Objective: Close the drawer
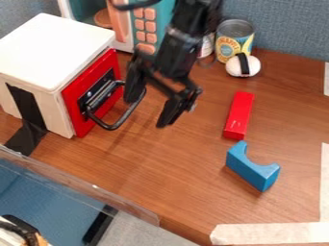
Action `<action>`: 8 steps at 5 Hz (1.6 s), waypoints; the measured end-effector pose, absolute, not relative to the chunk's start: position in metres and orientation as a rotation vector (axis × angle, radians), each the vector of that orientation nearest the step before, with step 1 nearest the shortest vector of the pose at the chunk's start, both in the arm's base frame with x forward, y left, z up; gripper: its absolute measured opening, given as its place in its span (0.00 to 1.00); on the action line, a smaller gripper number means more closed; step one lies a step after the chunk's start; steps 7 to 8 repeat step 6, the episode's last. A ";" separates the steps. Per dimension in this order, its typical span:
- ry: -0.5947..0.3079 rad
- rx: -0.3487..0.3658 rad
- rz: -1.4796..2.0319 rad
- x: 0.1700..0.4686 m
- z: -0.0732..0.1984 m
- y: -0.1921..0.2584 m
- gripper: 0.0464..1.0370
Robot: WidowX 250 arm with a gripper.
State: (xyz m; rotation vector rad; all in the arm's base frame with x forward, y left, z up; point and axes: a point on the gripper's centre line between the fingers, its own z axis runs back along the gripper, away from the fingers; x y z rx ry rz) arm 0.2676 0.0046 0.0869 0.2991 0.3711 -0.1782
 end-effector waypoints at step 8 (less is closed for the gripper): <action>-0.178 0.159 -0.004 0.226 0.169 -0.023 0.96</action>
